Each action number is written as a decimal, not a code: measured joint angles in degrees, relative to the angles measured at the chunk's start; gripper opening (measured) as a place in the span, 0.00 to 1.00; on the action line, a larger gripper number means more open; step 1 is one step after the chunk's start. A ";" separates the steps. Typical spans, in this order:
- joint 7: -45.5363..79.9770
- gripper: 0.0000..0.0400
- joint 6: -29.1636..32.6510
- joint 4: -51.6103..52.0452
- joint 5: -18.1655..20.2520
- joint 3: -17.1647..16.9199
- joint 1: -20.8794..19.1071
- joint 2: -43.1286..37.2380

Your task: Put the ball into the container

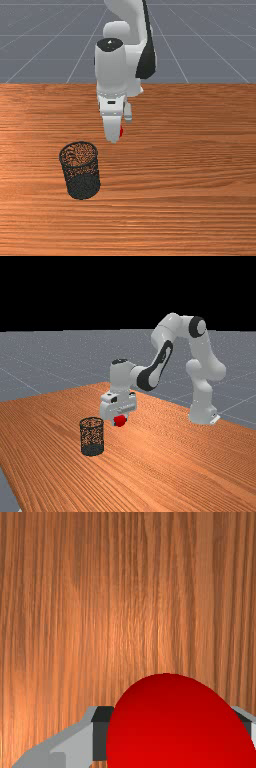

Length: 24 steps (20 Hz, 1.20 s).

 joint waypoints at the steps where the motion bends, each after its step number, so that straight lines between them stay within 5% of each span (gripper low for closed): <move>1: -1.01 0.70 -0.09 0.20 0.13 -0.15 -0.67 0.14; 11: -3.00 0.70 -7.30 3.72 0.29 -1.28 -2.73 -2.34; 17: -4.77 0.70 -1.44 1.91 0.67 -1.12 -3.45 1.38; 24: -5.37 0.70 -5.97 3.35 1.14 -1.40 -4.38 -1.76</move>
